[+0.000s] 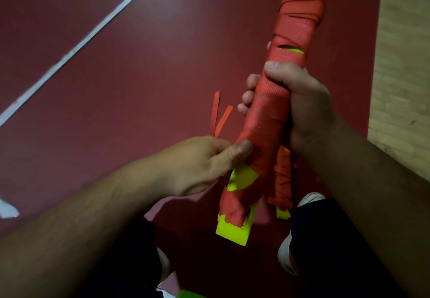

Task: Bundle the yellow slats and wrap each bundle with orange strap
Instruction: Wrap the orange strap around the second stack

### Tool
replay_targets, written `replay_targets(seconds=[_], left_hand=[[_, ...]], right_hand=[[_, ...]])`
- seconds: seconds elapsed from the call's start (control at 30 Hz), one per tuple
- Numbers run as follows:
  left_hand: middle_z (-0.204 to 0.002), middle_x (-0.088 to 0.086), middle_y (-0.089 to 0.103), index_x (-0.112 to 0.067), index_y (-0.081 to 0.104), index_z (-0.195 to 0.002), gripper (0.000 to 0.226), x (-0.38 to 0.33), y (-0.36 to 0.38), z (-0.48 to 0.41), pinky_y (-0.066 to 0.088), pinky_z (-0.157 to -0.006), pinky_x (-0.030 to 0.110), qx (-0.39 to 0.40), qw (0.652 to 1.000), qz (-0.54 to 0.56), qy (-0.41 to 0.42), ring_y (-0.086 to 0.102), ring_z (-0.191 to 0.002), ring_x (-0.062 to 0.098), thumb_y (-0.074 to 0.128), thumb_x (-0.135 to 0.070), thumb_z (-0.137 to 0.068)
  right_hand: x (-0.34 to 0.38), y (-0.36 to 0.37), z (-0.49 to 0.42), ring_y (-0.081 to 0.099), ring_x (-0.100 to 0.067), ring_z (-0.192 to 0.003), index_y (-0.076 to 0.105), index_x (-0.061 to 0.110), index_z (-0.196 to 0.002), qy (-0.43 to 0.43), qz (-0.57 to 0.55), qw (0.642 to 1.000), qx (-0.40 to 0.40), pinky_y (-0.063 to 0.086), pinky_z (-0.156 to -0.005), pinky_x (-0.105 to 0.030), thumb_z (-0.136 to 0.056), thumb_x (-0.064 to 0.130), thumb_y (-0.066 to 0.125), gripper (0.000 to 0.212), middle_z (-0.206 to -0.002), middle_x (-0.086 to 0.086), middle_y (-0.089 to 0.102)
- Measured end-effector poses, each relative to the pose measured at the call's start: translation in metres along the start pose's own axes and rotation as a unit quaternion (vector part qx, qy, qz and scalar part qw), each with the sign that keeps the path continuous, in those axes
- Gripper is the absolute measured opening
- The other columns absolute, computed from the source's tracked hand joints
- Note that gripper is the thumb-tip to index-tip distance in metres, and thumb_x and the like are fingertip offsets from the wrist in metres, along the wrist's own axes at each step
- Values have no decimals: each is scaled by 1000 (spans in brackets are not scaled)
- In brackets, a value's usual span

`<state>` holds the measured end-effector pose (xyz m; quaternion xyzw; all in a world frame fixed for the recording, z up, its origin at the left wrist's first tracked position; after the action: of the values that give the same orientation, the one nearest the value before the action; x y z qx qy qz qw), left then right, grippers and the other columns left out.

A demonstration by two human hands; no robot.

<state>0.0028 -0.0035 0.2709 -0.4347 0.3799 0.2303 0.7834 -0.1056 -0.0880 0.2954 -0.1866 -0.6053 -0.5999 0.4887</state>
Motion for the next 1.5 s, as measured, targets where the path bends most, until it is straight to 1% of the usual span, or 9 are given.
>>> replay_targets(seconds=[0.1, 0.27, 0.4, 0.53, 0.67, 0.93, 1.2, 1.33, 1.5], left_hand=[[-79, 20, 60, -14, 58, -84, 90, 5, 0, -1, 52, -66, 47, -4, 1000, 8, -10, 54, -65, 23, 20, -95, -71], [-89, 6, 70, -17, 65, -97, 72, 3, 10, 0, 54, -80, 46, 57, 998, 17, -16, 67, -85, 25, 47, -83, -75], [-58, -12, 55, -29, 57, -74, 47, -2, 4, -1, 33, -51, 20, -2, 994, -113, -12, 50, -55, 4, 56, -76, -78], [-56, -6, 52, -28, 50, -71, 54, -10, -5, 1, 28, -48, 25, -113, 981, -153, -25, 48, -52, 8, 54, -81, -71], [-56, -8, 52, -29, 44, -68, 51, -13, -1, -1, 30, -47, 23, -131, 974, -186, -20, 47, -51, 5, 64, -75, -70], [-64, -21, 57, -44, 57, -75, 22, -26, 11, 0, 41, -61, 22, 20, 992, 93, 83, 51, -61, -7, 77, -40, -84], [-64, -6, 62, -30, 54, -75, 61, -9, -5, -1, 36, -50, 24, -22, 987, -157, 2, 55, -57, 7, 47, -90, -66], [-62, -2, 61, -26, 53, -75, 67, -4, -12, 0, 37, -53, 30, -52, 974, -219, -18, 54, -57, 11, 35, -90, -67], [-66, 0, 59, -24, 57, -88, 58, 0, -12, -3, 36, -56, 34, -49, 972, -228, -7, 51, -59, 17, 45, -80, -79]], right_hand=[[-1, 2, 1, 60, -25, -62, 52, 15, -100, -8, 44, 999, 9, 56, -65, -42, -81, 15, 59, 19, -79, -12, 60], [-2, 5, 3, 60, -28, -60, 47, 8, -106, -37, 90, 995, 13, 55, -63, -44, -84, 7, 59, 25, -80, -16, 60], [2, 5, 5, 59, -27, -56, 44, 9, -108, -73, 111, 991, -30, 56, -61, -45, -79, 6, 62, 34, -77, -16, 59], [11, 1, 4, 62, -28, -56, 46, 12, -105, -121, 151, 977, -87, 57, -59, -47, -78, 8, 66, 33, -79, -16, 61], [12, -2, 7, 64, -28, -56, 49, 15, -101, -133, 169, 970, -115, 57, -57, -45, -76, 14, 68, 32, -79, -15, 63], [13, 13, 7, 62, -21, -62, 53, 19, -95, -13, -14, 999, 44, 58, -66, -37, -82, 27, 56, 16, -75, -6, 61], [8, 11, 5, 56, -23, -60, 51, 16, -98, -46, 25, 998, 28, 54, -62, -39, -84, 16, 58, 15, -75, -10, 56], [11, 6, 0, 56, -23, -58, 48, 13, -97, -77, 27, 997, -4, 53, -62, -40, -84, 13, 59, 17, -73, -10, 55], [12, 1, 0, 57, -23, -58, 47, 10, -105, -104, 43, 993, -40, 53, -63, -41, -82, 12, 62, 27, -73, -9, 57]])
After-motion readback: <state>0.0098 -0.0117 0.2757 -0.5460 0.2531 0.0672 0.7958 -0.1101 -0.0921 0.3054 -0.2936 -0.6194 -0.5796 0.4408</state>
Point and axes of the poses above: each hand's wrist, its own z-axis away from the middle knuckle, its own y-axis out of the palm, x = y × z, the point moved 7 cm from there along -z, towards the middle knuckle
